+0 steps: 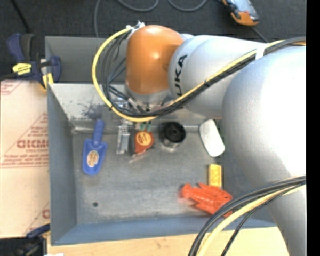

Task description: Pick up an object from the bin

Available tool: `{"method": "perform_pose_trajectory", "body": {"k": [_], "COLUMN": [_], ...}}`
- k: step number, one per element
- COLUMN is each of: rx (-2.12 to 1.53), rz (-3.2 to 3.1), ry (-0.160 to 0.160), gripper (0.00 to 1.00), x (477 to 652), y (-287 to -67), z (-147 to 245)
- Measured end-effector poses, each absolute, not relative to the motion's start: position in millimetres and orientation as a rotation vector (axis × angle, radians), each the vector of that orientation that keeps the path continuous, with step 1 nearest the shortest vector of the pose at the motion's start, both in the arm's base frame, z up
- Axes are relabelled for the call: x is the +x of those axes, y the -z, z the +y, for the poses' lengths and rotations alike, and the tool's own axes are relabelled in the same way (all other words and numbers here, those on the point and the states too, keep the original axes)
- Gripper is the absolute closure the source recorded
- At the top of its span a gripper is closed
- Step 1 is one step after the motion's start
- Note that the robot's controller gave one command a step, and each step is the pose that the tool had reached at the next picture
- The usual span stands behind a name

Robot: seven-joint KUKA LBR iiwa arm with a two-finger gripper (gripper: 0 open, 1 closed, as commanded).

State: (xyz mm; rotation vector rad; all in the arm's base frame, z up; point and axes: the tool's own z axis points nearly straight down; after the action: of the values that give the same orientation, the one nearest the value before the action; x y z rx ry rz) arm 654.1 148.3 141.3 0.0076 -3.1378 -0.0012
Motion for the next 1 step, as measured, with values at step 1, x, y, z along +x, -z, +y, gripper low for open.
{"method": "perform_pose_trajectory", "body": {"k": [1], "rx": [0.004], "rz": [-3.143], "ry": [0.002], "gripper": [0.0], "x": [654.8], "y": [-146.1], "z": [147.5]}}
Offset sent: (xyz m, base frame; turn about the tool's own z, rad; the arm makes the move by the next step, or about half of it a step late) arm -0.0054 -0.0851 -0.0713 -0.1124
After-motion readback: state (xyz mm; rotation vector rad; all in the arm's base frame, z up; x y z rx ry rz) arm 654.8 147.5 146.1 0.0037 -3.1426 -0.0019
